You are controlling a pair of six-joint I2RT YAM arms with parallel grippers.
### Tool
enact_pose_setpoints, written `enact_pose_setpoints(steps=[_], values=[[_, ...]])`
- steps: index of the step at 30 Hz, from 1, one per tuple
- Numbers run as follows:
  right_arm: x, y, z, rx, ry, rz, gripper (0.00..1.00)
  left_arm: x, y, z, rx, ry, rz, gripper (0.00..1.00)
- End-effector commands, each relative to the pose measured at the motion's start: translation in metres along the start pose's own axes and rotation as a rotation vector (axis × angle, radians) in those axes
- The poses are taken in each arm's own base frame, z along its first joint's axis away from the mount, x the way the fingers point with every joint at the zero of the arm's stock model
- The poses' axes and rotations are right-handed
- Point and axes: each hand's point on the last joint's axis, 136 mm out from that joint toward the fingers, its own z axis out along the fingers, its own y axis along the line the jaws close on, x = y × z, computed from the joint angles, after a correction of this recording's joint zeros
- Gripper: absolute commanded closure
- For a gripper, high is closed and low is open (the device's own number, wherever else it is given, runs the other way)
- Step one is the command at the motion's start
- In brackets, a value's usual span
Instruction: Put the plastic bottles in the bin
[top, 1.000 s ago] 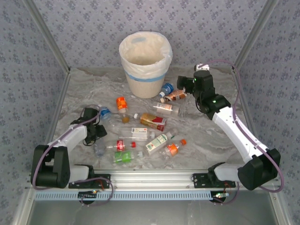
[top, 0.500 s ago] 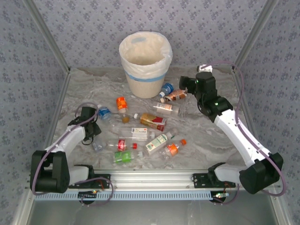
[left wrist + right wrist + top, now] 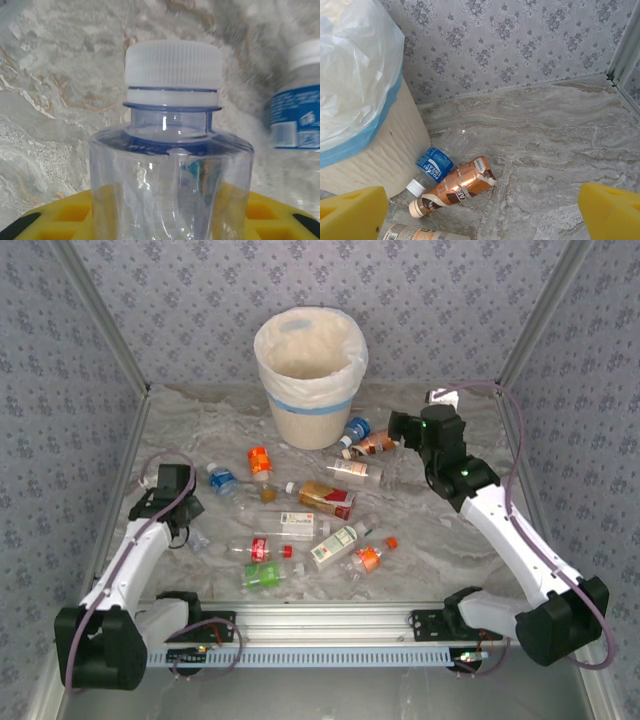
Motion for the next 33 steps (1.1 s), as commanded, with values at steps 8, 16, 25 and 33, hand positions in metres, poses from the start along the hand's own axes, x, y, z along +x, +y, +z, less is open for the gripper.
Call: enact_pose_setpoints(steps=[8, 16, 25, 33], values=[[0.004, -0.001, -0.011, -0.077, -0.104, 0.084, 0.00, -0.094, -0.075, -0.105, 0.460, -0.328, -0.130, 1.00], [0.013, -0.002, -0.020, -0.114, -0.117, 0.104, 0.00, -0.164, -0.170, -0.211, 0.987, -0.536, -0.081, 1.00], [0.015, -0.004, -0.029, -0.130, -0.107, 0.115, 0.00, -0.205, -0.284, -0.299, 1.254, -0.687, 0.178, 1.00], [0.018, -0.009, -0.039, -0.129, -0.100, 0.123, 0.00, -0.232, -0.350, -0.285, 1.244, -0.756, 0.161, 1.00]])
